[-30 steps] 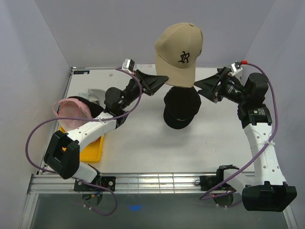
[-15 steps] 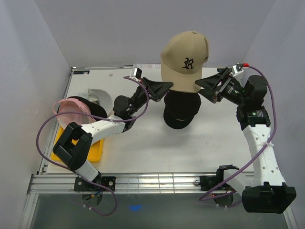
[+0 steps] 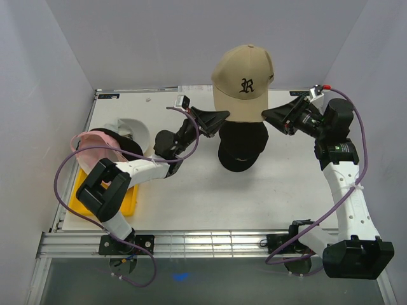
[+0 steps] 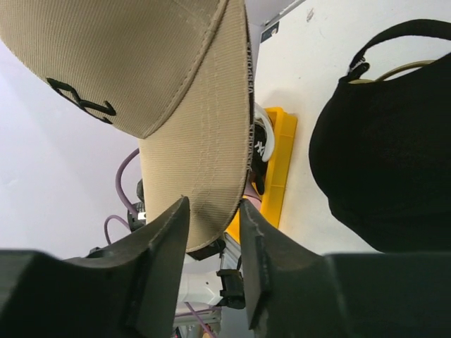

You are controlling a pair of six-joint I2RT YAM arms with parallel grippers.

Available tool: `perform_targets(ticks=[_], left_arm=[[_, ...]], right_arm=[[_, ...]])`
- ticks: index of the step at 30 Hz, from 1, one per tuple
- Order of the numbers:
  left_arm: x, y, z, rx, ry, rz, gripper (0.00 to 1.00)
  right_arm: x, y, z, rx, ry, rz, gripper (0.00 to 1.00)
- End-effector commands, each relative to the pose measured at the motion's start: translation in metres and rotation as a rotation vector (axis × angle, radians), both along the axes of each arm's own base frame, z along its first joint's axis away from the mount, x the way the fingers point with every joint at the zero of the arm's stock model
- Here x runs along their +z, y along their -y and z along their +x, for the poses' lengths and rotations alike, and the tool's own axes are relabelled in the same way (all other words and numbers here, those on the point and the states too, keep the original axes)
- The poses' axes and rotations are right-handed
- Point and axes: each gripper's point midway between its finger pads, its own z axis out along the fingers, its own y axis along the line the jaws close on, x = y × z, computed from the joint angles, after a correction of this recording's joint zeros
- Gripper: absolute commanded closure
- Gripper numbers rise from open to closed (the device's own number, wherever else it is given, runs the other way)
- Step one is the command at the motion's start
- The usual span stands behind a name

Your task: Stack the hats

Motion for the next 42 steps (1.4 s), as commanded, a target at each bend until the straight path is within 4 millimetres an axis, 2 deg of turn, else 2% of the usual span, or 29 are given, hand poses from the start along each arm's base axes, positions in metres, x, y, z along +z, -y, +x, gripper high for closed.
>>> perform_targets(ticks=[1, 7, 16, 42], left_arm=[[-0.010, 0.005, -0.016, -0.078, 0.001, 0.034, 1.00], [-0.041, 0.015, -0.023, -0.125, -0.076, 0.118, 1.00], [-0.073, 0.040, -0.039, -0.203, -0.108, 0.246, 1.00], [-0.148, 0.061, -0.073, -0.252, -0.216, 0.352, 1.00]], right_arm=[[0.003, 0.002, -0.002, -0.005, 0.052, -0.042, 0.62], [-0.004, 0.005, -0.005, -0.019, 0.054, -0.069, 0.68], [-0.003, 0.009, -0.015, -0.043, 0.085, -0.119, 0.66], [-0.077, 0.017, -0.028, -0.041, 0.001, -0.240, 0.66]])
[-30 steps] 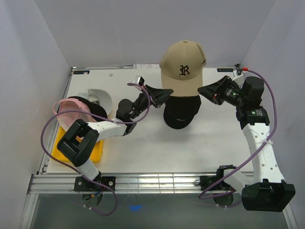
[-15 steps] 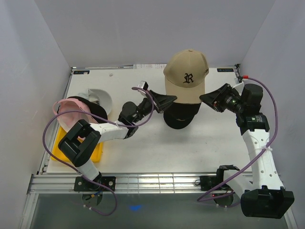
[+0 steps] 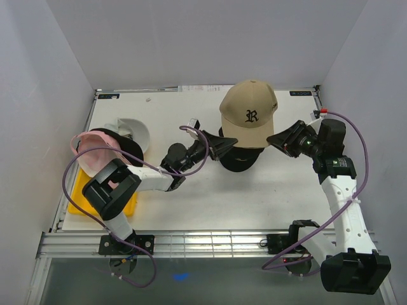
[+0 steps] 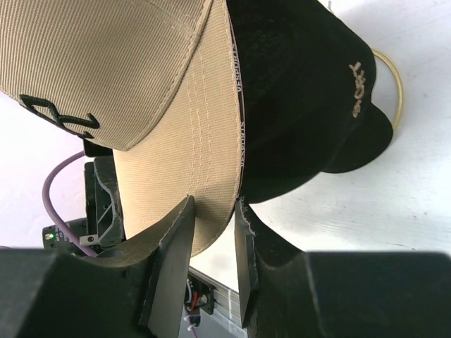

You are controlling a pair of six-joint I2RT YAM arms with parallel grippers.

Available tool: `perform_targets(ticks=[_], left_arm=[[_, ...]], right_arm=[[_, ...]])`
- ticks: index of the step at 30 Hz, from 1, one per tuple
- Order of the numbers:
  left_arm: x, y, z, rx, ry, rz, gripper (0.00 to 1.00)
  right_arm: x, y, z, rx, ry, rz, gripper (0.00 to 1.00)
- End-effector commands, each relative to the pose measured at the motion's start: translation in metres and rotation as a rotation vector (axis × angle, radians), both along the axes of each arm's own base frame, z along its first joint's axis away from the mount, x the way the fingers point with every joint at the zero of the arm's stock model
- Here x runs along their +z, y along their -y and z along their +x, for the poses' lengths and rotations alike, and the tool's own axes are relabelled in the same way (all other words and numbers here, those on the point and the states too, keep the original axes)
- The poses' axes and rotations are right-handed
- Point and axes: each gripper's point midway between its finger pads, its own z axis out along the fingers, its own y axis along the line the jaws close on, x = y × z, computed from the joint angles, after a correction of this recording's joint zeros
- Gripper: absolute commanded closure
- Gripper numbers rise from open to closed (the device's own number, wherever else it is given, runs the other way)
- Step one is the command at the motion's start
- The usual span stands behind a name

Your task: Stack the hats

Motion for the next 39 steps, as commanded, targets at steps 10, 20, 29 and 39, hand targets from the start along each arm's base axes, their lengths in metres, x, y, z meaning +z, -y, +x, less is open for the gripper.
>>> perform_targets(ticks=[10, 20, 29, 39], left_arm=[[-0.058, 0.022, -0.058, -0.201, -0.041, 0.131, 1.00], [-0.082, 0.017, -0.066, -0.208, -0.075, 0.152, 1.00], [-0.099, 0.013, -0.072, -0.214, -0.100, 0.169, 1.00], [-0.117, 0.010, -0.076, -0.228, -0.134, 0.213, 1.00]], right_arm=[[0.000, -0.014, -0.009, 0.117, 0.089, -0.018, 0.66], [-0.026, -0.012, -0.012, 0.112, 0.054, -0.043, 0.66], [-0.038, -0.007, -0.012, 0.097, 0.042, -0.075, 0.66], [-0.057, -0.005, -0.018, 0.096, 0.014, -0.097, 0.66]])
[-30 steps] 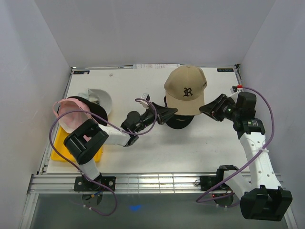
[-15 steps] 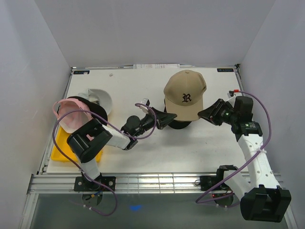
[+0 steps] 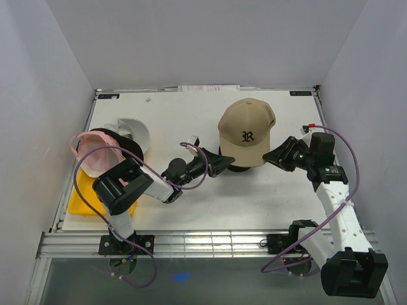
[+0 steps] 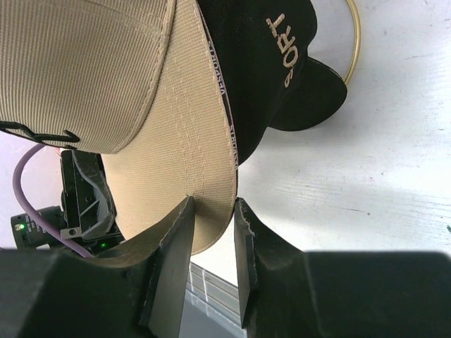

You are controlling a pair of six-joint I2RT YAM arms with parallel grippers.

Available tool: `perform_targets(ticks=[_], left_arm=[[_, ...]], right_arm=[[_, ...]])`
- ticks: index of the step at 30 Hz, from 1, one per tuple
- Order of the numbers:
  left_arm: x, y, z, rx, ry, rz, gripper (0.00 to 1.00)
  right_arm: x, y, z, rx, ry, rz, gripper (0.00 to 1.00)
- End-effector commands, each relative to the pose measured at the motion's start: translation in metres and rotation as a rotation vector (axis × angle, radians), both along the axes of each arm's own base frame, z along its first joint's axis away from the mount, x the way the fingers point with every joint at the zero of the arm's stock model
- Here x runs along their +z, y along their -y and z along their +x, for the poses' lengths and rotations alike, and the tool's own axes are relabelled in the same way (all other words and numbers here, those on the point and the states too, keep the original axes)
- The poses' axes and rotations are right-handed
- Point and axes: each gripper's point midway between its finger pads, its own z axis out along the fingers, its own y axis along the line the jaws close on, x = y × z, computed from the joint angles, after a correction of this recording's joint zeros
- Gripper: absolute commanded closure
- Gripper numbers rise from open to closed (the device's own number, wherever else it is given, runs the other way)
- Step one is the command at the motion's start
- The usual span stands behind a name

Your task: Stack the hats

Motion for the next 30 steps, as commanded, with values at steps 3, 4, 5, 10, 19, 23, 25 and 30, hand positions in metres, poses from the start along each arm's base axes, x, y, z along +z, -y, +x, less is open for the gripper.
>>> perform_targets(ticks=[3, 4, 5, 10, 19, 23, 25, 30], left_arm=[[-0.049, 0.013, -0.048, -0.200, -0.077, 0.148, 1.00], [-0.049, 0.012, -0.047, -0.197, -0.080, 0.147, 1.00], [-0.052, 0.011, -0.048, -0.198, -0.087, 0.150, 1.00], [-0.068, 0.007, -0.049, -0.190, -0.127, 0.168, 1.00], [-0.092, 0.000, -0.053, -0.184, -0.181, 0.175, 1.00], [-0.099, -0.002, -0.056, -0.186, -0.194, 0.179, 1.00], [-0.099, -0.003, -0.057, -0.186, -0.195, 0.177, 1.00], [-0.096, -0.001, -0.057, -0.195, -0.189, 0.179, 1.00]], right_arm=[[0.012, -0.004, 0.006, 0.033, 0.109, -0.015, 0.66], [0.010, -0.003, 0.006, 0.033, 0.105, -0.017, 0.67], [0.008, -0.003, 0.006, 0.032, 0.102, -0.019, 0.67], [0.001, -0.001, 0.005, 0.031, 0.096, -0.033, 0.67], [-0.020, 0.001, 0.002, 0.027, 0.069, -0.052, 0.67], [-0.024, 0.001, 0.001, 0.029, 0.064, -0.057, 0.67], [-0.024, 0.002, 0.001, 0.028, 0.064, -0.058, 0.67], [-0.020, 0.002, 0.001, 0.024, 0.075, -0.061, 0.67]])
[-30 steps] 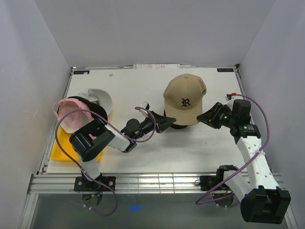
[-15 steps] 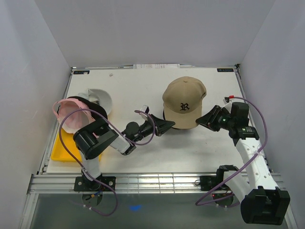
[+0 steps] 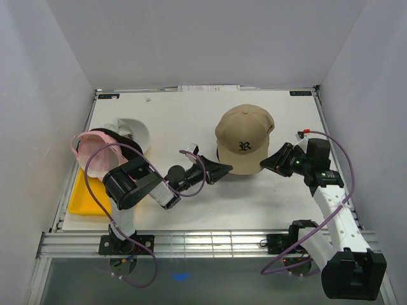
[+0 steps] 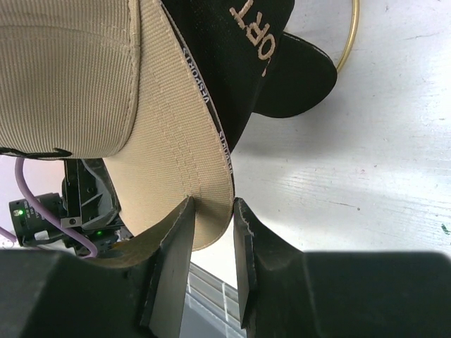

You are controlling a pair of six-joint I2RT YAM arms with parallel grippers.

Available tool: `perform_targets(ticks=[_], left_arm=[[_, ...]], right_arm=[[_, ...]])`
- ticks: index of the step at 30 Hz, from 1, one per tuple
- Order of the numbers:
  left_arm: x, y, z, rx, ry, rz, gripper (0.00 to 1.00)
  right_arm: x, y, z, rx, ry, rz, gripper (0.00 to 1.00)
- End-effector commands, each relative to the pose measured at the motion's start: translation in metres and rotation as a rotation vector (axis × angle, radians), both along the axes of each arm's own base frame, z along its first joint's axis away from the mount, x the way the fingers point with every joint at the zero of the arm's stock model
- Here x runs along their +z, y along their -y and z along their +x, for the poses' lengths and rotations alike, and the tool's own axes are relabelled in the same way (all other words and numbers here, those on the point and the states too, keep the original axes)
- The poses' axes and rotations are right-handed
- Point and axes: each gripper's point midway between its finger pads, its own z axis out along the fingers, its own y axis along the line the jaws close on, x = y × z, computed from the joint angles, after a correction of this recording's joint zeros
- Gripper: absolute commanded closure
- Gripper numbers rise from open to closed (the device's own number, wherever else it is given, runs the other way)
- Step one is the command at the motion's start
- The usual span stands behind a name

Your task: Stack the hats

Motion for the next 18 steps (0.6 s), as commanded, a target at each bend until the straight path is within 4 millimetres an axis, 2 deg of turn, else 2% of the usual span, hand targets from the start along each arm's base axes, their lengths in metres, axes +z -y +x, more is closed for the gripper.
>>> perform_targets(ticks=[1, 2, 5, 10, 15, 18], left_arm=[[-0.055, 0.006, -0.041, -0.169, -0.131, 0.158, 1.00], [-0.059, 0.006, -0.042, -0.170, -0.147, 0.179, 1.00], [-0.055, 0.007, -0.043, -0.182, -0.151, 0.194, 1.00], [-0.050, 0.008, -0.045, -0.195, -0.159, 0.206, 1.00], [-0.044, 0.005, -0.048, -0.198, -0.166, 0.179, 1.00], [-0.041, 0.003, -0.048, -0.190, -0.160, 0.177, 1.00]], right_arm=[[0.008, 0.005, 0.011, -0.020, 0.080, -0.038, 0.67], [0.009, 0.005, 0.010, -0.021, 0.078, -0.037, 0.67], [0.016, 0.005, 0.010, -0.020, 0.093, -0.037, 0.65], [0.032, 0.004, 0.011, -0.017, 0.123, -0.028, 0.54], [0.034, 0.002, 0.010, -0.010, 0.125, -0.014, 0.46], [0.033, 0.000, 0.010, -0.004, 0.126, -0.006, 0.46]])
